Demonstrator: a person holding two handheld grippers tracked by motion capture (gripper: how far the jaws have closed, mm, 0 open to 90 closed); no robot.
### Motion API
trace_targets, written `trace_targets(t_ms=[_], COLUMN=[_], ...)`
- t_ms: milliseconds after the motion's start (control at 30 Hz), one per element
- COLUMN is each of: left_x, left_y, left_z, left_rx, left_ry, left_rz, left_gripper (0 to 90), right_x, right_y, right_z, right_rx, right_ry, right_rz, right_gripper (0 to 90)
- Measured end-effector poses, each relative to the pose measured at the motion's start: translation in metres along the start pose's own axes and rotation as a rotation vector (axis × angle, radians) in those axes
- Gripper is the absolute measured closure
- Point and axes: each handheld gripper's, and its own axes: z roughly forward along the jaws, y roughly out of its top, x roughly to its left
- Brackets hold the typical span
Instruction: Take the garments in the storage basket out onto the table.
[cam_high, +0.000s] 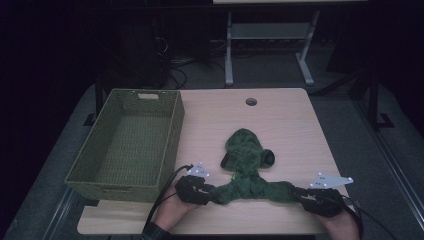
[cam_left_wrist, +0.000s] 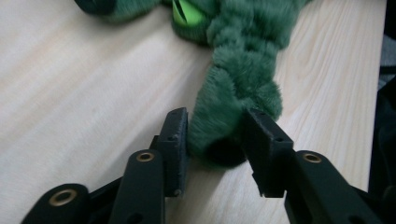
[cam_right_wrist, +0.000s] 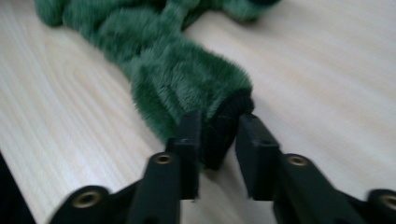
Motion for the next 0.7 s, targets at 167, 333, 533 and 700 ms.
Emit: trace_targets(t_ms=[167, 333, 533, 700], left_x=[0.000, 0.007, 0.021, 0.035], left_y=[0.010, 0.026, 0.049, 0.059], left_z=[-0.008, -0.006, -0.001, 0.010], left_rx=[-0.044, -0.073, -0.115, -0.125], left_ry=[0.015, 0.049, 0.078, 0.101], left_rz=[0.003, 0.008, 0.020, 0.022], left_gripper=[54.6, 50.7, 45.8, 43.4], right_x=[-0.007, -0.015, -0.026, -0.032], right_y=[0.010, 0.024, 0.047, 0.067], right_z=[-0.008, -0.001, 0.020, 0.036], right_rx=[-0.055, -0.067, -0.061, -0.059], right_ry=[-0.009, -0.006, 0.018, 0.027], right_rz=[0.005, 0.001, 0.006, 0.012], right_gripper=[60.6, 59.5, 58.4, 55.1])
